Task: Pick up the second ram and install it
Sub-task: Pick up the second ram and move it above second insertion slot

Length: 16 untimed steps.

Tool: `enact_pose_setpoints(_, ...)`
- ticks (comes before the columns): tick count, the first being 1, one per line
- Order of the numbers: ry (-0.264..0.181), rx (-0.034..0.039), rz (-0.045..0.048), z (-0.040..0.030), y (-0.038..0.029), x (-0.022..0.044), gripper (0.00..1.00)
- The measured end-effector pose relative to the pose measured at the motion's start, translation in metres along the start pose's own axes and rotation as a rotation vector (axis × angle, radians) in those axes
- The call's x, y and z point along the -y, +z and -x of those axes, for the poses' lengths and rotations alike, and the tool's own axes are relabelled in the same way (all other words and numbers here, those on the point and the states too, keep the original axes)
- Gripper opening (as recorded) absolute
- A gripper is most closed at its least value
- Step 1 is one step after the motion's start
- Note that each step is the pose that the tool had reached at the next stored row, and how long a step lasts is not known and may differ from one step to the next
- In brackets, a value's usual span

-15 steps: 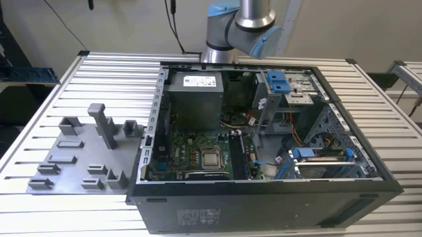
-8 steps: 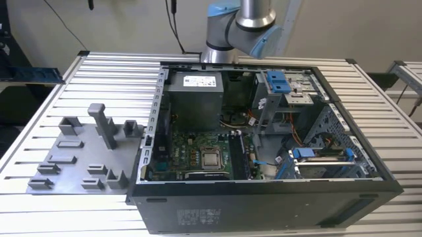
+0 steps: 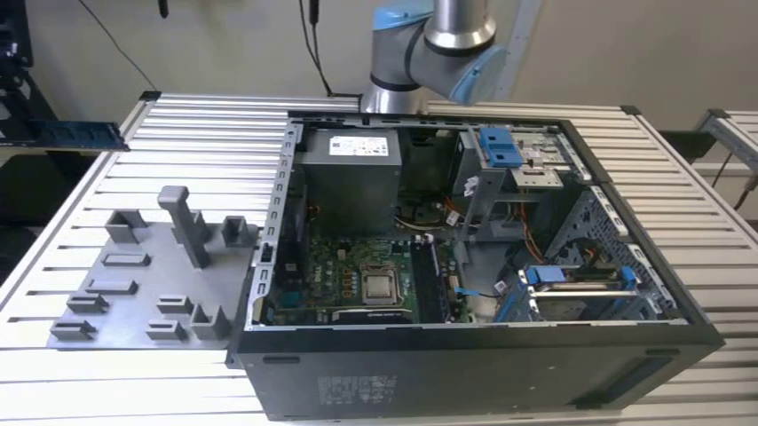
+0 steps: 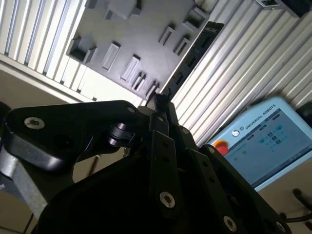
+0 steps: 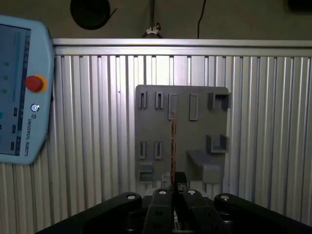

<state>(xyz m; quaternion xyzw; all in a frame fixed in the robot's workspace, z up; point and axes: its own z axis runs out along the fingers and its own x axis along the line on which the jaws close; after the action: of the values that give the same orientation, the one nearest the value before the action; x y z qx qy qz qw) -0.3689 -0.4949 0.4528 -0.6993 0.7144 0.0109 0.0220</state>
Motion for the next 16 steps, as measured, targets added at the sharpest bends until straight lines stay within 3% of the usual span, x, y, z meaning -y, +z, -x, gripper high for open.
enact_pose_setpoints(16,0.000,0.0000,0.0000,0.0005,0.0004,0.0241,0.15)
